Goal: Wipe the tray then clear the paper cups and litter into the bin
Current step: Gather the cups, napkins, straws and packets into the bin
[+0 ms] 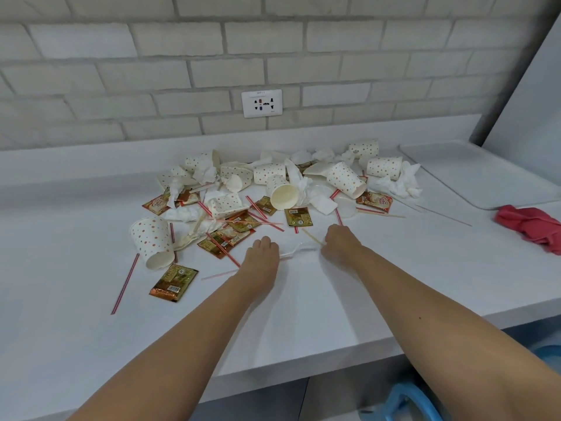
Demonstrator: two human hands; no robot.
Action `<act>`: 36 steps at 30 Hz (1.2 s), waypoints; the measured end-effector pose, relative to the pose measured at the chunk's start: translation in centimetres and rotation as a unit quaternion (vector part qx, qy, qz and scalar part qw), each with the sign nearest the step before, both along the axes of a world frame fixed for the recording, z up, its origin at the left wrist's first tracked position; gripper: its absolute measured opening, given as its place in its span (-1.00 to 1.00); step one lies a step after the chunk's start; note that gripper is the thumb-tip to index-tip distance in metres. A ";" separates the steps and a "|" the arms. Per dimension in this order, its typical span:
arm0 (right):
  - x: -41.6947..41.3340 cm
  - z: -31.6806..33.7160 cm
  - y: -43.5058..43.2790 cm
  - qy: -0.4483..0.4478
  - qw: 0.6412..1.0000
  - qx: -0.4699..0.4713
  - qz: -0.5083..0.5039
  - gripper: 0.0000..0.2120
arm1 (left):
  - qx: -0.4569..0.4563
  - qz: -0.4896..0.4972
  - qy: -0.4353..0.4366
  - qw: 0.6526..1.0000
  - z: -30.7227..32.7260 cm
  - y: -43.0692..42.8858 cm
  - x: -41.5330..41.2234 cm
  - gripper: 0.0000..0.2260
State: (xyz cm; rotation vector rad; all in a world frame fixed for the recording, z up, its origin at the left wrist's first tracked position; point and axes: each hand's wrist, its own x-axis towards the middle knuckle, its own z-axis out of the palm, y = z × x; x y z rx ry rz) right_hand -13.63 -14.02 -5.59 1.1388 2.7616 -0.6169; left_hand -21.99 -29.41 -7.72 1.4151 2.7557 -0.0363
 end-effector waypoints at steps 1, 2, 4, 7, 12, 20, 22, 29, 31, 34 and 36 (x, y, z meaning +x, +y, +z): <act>0.0 0.0 0.0 -0.012 1.000 -0.003 0.004 -0.81 | 0.014 -0.012 -0.004 1.000 -0.2 -0.1 0.1 -0.62; 0.1 0.0 0.0 -0.025 1.000 -0.003 0.014 -0.75 | 0.029 -0.021 -0.016 0.999 -0.4 -0.1 0.1 -0.61; 0.4 0.0 -0.2 -0.039 0.999 0.003 0.033 -0.73 | 0.065 -0.032 -0.054 0.996 -0.5 -0.3 0.2 -0.62; 0.7 -0.1 -0.5 -0.040 0.998 0.020 0.044 -0.86 | 0.126 -0.050 -0.075 0.988 -0.1 -0.9 0.1 -0.74; 0.7 0.2 -0.7 -0.063 0.995 0.006 0.079 -0.80 | 0.136 0.000 -0.143 0.980 1.5 -2.5 -1.4 -0.84; -1.0 1.3 -1.9 0.029 0.993 -0.056 0.102 -0.71 | 0.033 0.017 -0.201 0.979 2.3 -3.6 -3.1 -0.87; -1.7 1.3 -2.4 0.059 0.991 -0.062 0.101 -0.76 | 0.016 0.018 -0.221 0.975 2.5 -3.4 -3.0 -0.92; -3.9 2.5 -2.5 0.111 0.988 -0.082 0.071 -0.88 | -0.019 0.002 -0.217 0.976 2.4 -4.1 -1.0 -0.88; -4.9 3.5 -2.8 0.142 0.985 -0.064 0.071 -0.92 | -0.023 -0.002 -0.200 0.980 2.5 -4.1 -0.7 -0.89; -7.0 4.6 -5.0 0.128 0.982 -0.035 0.133 -0.89 | -0.035 -0.010 -0.180 0.983 2.4 -3.9 -0.2 -0.86; -8.5 4.4 -7.0 0.088 0.979 -0.039 0.178 -0.86 | -0.043 -0.018 -0.174 0.984 2.5 -3.8 0.0 -0.88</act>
